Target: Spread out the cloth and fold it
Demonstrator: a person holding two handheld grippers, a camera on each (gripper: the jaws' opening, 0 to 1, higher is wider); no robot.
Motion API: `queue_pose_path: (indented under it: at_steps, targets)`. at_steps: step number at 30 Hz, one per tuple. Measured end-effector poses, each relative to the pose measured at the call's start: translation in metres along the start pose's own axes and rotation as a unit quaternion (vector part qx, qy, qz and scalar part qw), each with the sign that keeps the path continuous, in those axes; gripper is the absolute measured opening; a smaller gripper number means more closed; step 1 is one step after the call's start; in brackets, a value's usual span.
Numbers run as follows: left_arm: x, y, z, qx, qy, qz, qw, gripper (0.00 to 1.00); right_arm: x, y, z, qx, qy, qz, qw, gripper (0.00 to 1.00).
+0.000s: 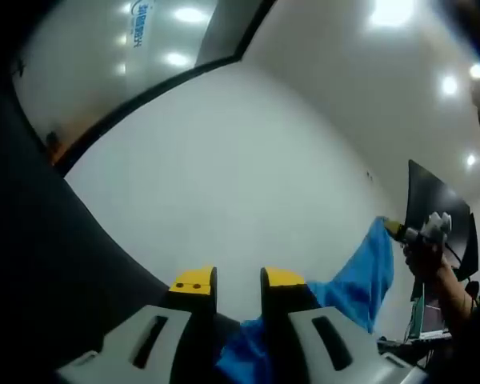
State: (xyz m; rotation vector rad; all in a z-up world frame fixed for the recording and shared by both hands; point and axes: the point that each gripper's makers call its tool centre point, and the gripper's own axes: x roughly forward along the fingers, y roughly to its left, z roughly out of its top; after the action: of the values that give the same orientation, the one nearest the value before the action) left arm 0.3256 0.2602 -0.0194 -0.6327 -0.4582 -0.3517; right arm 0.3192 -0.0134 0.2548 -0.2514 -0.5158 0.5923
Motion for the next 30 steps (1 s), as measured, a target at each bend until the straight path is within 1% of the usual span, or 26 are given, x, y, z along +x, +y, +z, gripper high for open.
queue_pose_path:
  at_steps: [1, 2, 3, 4, 5, 6, 7, 9, 13, 14, 15, 18, 21, 24, 25, 26, 27, 28, 29, 30]
  targets:
    - [0.0, 0.0, 0.0, 0.0, 0.001, 0.0, 1.0, 0.25, 0.006, -0.007, 0.015, -0.001, -0.009, -0.004, 1.0, 0.02]
    - [0.0, 0.0, 0.0, 0.001, 0.001, 0.001, 1.0, 0.25, 0.01, -0.014, 0.028, -0.014, -0.015, -0.01, 0.9997, 0.03]
    - [0.0, 0.0, 0.0, 0.0, 0.001, 0.0, 1.0, 0.25, 0.012, -0.024, 0.039, -0.023, -0.02, -0.029, 0.9991, 0.03]
    - [0.0, 0.0, 0.0, -0.001, 0.0, 0.0, 1.0, 0.25, 0.014, -0.029, 0.047, -0.039, -0.024, -0.039, 0.9982, 0.03]
    - [0.001, 0.0, 0.0, -0.001, 0.0, 0.0, 1.0, 0.25, 0.016, -0.033, 0.052, -0.059, -0.026, -0.049, 0.9968, 0.03]
    - [0.001, 0.001, 0.0, -0.002, 0.0, 0.0, 1.0, 0.25, 0.017, -0.035, 0.053, -0.064, -0.023, -0.057, 0.9961, 0.03]
    - [0.001, 0.001, 0.0, -0.002, 0.001, -0.001, 1.0, 0.25, 0.019, -0.035, 0.052, -0.065, -0.019, -0.058, 0.9961, 0.02]
    - [0.002, 0.001, -0.001, -0.002, 0.003, -0.001, 1.0, 0.25, 0.022, -0.033, 0.043, -0.075, -0.006, -0.051, 0.9958, 0.02]
    - [0.002, 0.001, -0.001, -0.004, 0.0, -0.002, 1.0, 0.25, 0.025, -0.036, 0.018, -0.069, 0.02, -0.055, 0.9959, 0.03]
    - [0.002, 0.002, -0.001, -0.005, 0.0, -0.002, 1.0, 0.25, 0.026, -0.037, 0.014, -0.069, 0.022, -0.055, 0.9959, 0.03]
    - [0.002, 0.002, -0.001, -0.006, -0.001, -0.002, 1.0, 0.25, 0.026, -0.039, 0.005, -0.07, 0.031, -0.056, 0.9955, 0.03]
    - [0.001, 0.002, -0.001, -0.008, -0.002, -0.002, 1.0, 0.25, 0.025, -0.049, -0.014, -0.058, 0.052, -0.066, 0.9948, 0.03]
    - [0.001, 0.002, -0.001, -0.007, -0.002, -0.002, 1.0, 0.25, 0.022, -0.056, -0.028, -0.045, 0.067, -0.071, 0.9942, 0.03]
    - [0.001, 0.002, -0.001, -0.008, -0.003, -0.002, 1.0, 0.25, 0.02, -0.06, -0.041, -0.048, 0.081, -0.073, 0.9929, 0.03]
    - [0.001, 0.003, -0.001, -0.009, -0.003, -0.002, 1.0, 0.25, 0.019, -0.059, -0.047, -0.047, 0.091, -0.068, 0.9924, 0.05]
    - [0.002, 0.003, -0.001, -0.009, -0.003, -0.002, 1.0, 0.25, 0.018, -0.053, -0.055, -0.037, 0.106, -0.05, 0.9924, 0.1]
    - [0.002, 0.003, -0.001, -0.009, -0.002, -0.002, 1.0, 0.25, 0.017, -0.046, -0.061, -0.026, 0.114, -0.028, 0.9927, 0.2]
    - [0.001, 0.003, -0.001, -0.01, -0.003, -0.003, 0.9999, 0.25, 0.016, -0.039, -0.065, -0.014, 0.119, -0.012, 0.9928, 0.27]
    - [0.002, 0.002, -0.001, -0.01, -0.003, -0.003, 0.9999, 0.25, 0.017, -0.037, -0.064, -0.004, 0.109, -0.01, 0.994, 0.3]
    - [0.002, 0.003, 0.0, -0.009, -0.002, -0.003, 1.0, 0.25, 0.015, -0.038, -0.063, -0.007, 0.106, -0.014, 0.9942, 0.3]
